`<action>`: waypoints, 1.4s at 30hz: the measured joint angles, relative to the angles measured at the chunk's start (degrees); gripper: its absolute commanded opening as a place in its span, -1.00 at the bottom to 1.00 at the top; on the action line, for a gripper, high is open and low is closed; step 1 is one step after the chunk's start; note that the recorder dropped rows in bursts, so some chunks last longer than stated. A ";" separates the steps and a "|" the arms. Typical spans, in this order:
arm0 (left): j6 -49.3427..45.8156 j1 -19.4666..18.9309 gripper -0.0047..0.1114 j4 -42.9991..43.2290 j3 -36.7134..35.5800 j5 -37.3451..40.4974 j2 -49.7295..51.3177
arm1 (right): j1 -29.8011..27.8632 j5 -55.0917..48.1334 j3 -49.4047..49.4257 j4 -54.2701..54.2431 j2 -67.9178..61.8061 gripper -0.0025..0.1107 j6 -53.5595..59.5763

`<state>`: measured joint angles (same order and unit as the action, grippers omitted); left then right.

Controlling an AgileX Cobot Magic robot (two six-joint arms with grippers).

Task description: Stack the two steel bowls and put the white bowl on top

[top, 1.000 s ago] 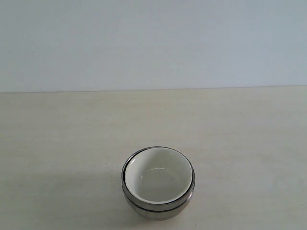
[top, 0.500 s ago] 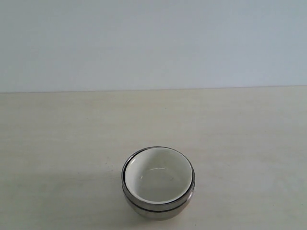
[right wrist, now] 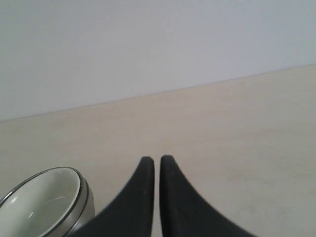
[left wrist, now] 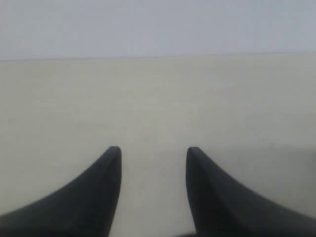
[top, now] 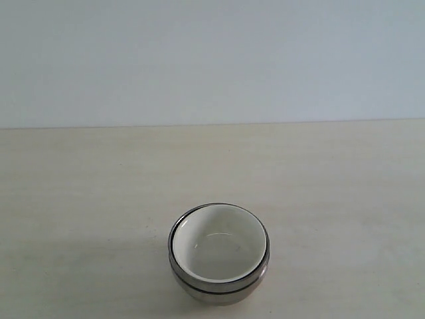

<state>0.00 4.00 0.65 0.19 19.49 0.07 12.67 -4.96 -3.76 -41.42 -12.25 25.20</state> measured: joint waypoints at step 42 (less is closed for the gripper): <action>0.00 0.00 -0.22 0.00 0.00 0.00 0.00 | 0.00 -11.25 3.46 43.25 9.74 -0.96 -31.65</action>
<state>0.00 4.00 0.65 0.19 19.49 0.07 12.67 -16.21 -0.29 1.83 -2.51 -6.45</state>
